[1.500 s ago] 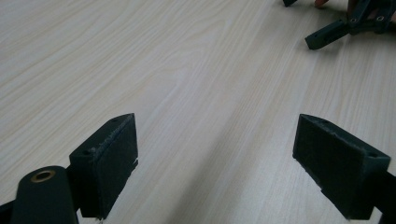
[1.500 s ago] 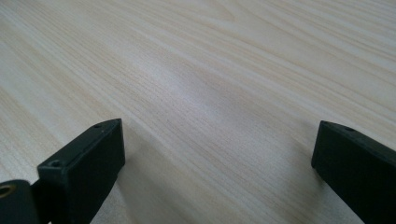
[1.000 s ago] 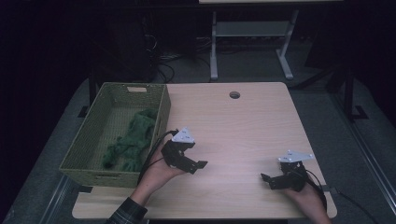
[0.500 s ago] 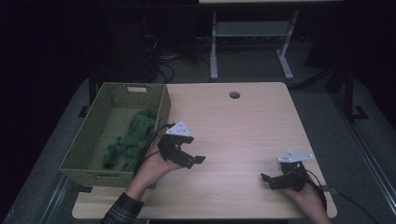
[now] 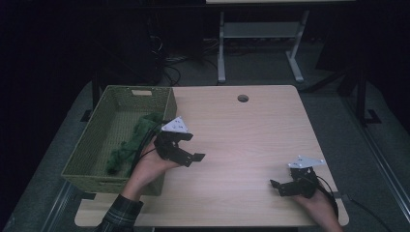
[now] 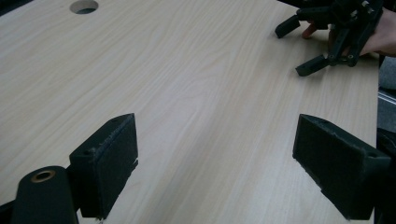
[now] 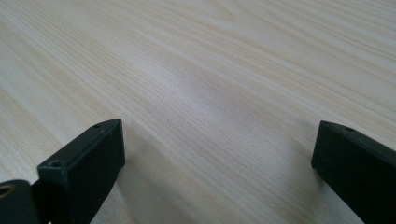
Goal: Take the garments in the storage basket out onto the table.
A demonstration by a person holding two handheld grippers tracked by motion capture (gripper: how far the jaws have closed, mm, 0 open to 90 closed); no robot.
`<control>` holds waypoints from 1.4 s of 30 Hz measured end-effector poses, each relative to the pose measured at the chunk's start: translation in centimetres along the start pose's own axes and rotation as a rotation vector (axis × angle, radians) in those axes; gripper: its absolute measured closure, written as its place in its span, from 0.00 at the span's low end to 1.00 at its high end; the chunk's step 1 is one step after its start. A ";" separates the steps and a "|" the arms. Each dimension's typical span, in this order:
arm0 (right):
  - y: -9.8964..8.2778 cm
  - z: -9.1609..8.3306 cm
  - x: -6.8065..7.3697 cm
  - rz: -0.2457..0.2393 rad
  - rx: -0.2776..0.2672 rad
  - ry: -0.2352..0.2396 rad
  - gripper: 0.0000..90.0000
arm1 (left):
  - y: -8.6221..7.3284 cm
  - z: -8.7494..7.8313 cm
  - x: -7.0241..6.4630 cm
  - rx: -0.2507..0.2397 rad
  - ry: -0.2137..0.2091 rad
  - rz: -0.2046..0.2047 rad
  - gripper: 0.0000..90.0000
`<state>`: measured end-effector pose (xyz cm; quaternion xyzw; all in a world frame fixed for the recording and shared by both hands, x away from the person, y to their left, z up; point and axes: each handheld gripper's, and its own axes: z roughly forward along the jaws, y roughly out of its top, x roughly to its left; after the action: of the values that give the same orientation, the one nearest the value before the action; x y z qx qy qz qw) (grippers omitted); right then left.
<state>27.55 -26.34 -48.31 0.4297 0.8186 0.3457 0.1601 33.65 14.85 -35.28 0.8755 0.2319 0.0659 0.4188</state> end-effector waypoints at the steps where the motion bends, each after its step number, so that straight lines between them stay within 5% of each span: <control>1: 0.0 0.0 0.0 0.000 0.000 0.000 0.03 | 0.1 -0.3 0.2 -0.002 0.004 -0.002 0.15; 21: 0.0 0.0 0.0 -0.002 -0.002 -0.004 0.03 | -0.5 -3.5 2.8 0.016 0.090 -0.009 0.15; 42: 0.0 0.0 0.0 -0.001 -0.003 -0.004 0.03 | -3.1 -8.2 5.7 0.004 0.208 -0.084 0.16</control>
<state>27.54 -26.35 -48.32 0.4298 0.8180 0.3461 0.1623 35.03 24.91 -32.90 0.8541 0.3108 0.1386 0.3932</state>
